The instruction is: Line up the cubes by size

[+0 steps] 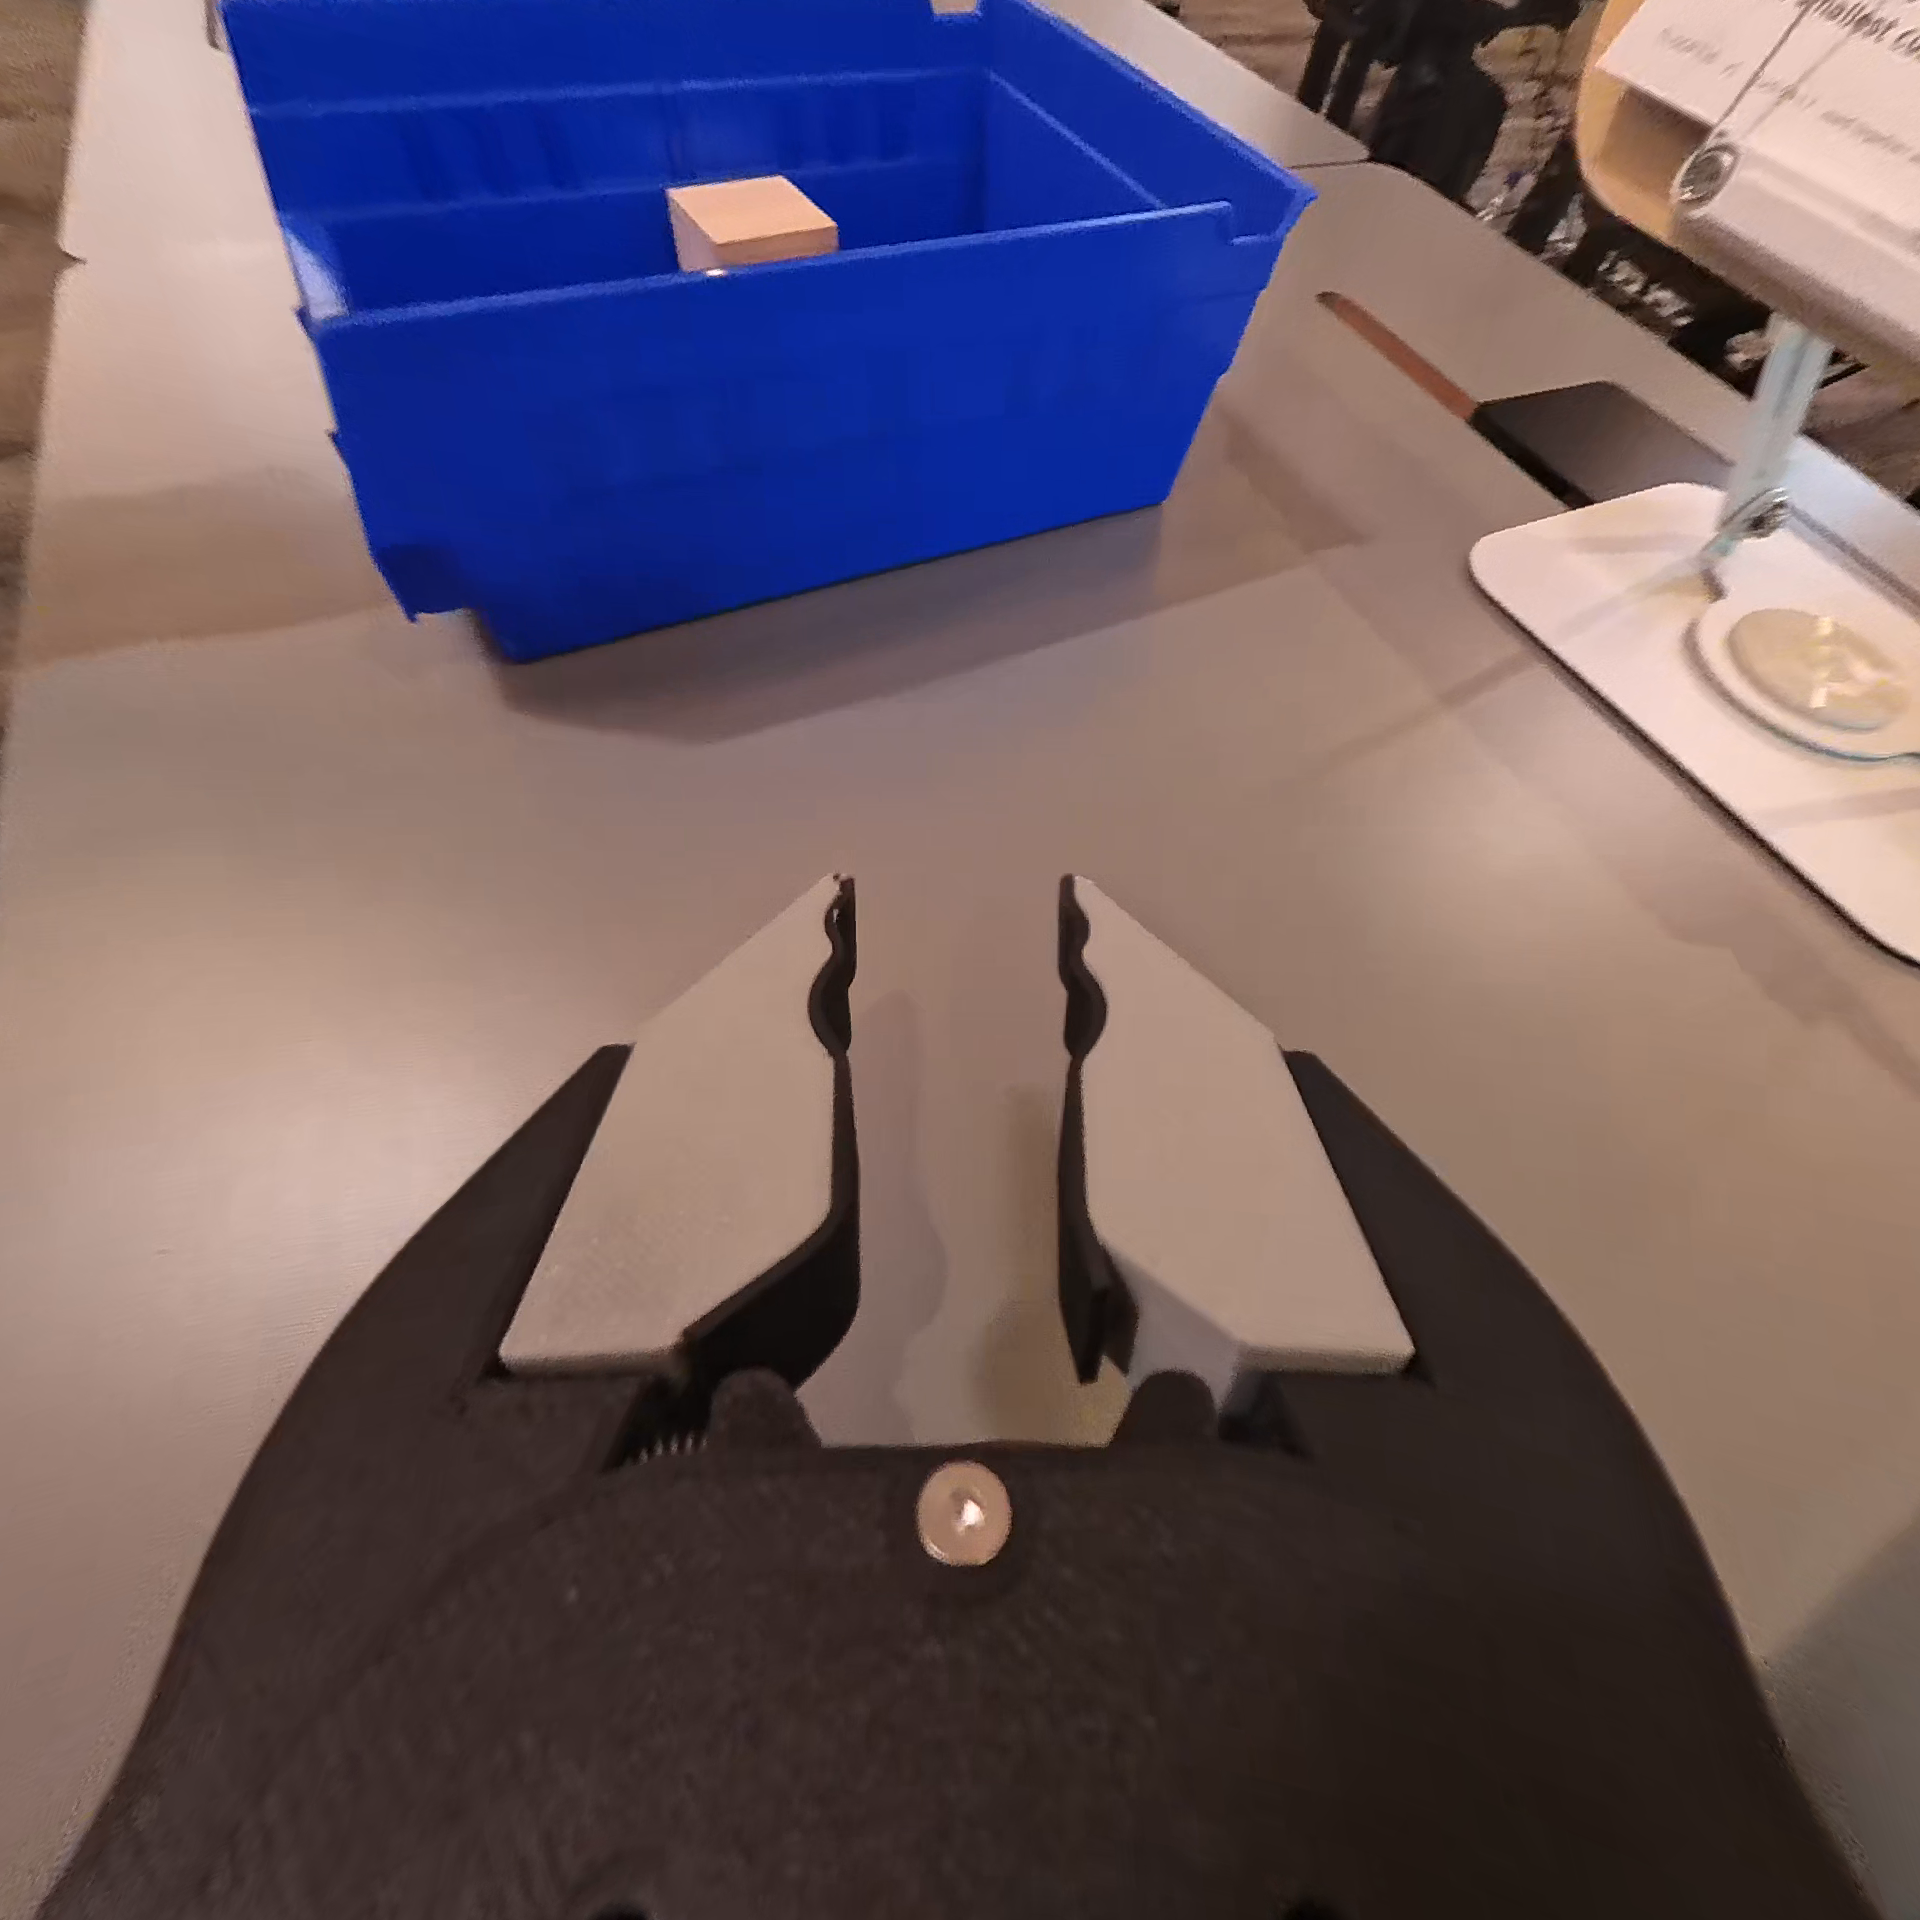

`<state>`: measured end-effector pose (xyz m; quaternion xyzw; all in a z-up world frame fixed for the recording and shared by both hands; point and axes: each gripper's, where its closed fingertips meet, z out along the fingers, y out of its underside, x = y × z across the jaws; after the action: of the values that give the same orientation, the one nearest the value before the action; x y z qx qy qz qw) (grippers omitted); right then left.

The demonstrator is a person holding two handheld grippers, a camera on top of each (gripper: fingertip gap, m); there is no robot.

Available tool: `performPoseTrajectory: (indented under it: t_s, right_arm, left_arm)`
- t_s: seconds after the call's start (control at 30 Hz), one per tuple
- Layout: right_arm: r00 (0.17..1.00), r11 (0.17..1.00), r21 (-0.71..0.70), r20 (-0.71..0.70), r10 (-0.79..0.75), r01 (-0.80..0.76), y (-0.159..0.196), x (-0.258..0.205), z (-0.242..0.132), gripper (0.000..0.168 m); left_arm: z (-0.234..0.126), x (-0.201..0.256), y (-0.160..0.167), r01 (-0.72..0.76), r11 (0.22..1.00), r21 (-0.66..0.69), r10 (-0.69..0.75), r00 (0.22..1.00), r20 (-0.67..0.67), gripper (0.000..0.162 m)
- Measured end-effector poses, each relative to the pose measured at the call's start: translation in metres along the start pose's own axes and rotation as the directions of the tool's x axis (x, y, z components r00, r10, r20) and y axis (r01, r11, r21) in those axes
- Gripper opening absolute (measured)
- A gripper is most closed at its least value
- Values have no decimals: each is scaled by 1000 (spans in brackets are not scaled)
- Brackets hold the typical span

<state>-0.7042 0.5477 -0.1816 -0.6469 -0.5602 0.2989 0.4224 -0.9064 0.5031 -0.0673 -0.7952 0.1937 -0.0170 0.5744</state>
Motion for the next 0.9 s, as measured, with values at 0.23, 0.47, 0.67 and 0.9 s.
performPoseTrajectory:
  t_s: [0.23,0.47,0.67,0.9]
  right_arm:
    - [998,997,-49,-33,-62,60,14,0,4,54]
    - [999,998,-56,-29,-28,26,25,4,3,53]
    - [1000,999,-46,-29,10,-11,27,11,-1,51]
    - [1000,998,-57,-4,-2,2,27,3,0,49]
  left_arm:
    - [51,-10,51,-538,767,-349,439,837,-327,37]
    - [84,-7,115,-730,554,-401,433,664,-610,44]
    - [111,-19,146,-723,512,-465,385,676,-628,43]
    - [122,-21,151,-717,501,-486,401,689,-603,19]
